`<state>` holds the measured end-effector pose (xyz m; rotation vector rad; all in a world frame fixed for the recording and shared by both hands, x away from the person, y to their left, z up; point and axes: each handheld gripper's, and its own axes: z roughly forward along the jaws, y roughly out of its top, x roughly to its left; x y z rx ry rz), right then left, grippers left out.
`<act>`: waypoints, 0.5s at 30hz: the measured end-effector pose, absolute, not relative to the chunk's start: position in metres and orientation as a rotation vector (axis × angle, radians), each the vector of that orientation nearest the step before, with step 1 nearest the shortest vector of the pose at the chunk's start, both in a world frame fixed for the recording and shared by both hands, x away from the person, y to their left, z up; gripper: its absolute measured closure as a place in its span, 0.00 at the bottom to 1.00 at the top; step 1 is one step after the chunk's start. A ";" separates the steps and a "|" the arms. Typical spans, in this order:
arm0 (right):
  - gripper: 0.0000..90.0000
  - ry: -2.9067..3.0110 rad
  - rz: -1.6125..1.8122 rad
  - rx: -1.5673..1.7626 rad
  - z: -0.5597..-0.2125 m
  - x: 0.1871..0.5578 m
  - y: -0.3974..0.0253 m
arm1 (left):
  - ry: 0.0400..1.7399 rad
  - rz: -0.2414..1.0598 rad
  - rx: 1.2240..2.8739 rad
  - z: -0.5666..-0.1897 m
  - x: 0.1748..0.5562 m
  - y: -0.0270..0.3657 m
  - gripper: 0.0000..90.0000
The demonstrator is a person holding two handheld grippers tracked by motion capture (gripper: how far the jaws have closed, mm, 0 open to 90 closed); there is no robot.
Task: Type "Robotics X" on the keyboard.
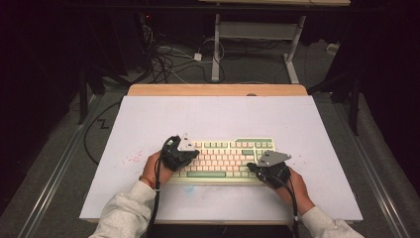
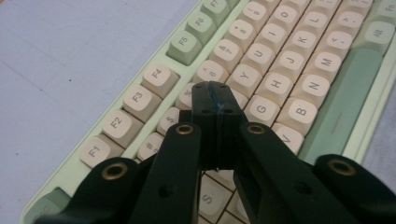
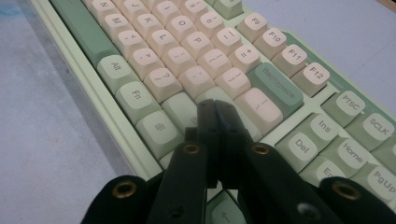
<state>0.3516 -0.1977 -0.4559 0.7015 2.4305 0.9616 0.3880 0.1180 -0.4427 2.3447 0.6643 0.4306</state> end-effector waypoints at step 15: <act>1.00 2.428 0.963 0.705 -0.456 0.351 -0.197 | 0.652 0.409 2.370 -0.445 0.392 0.114 0.97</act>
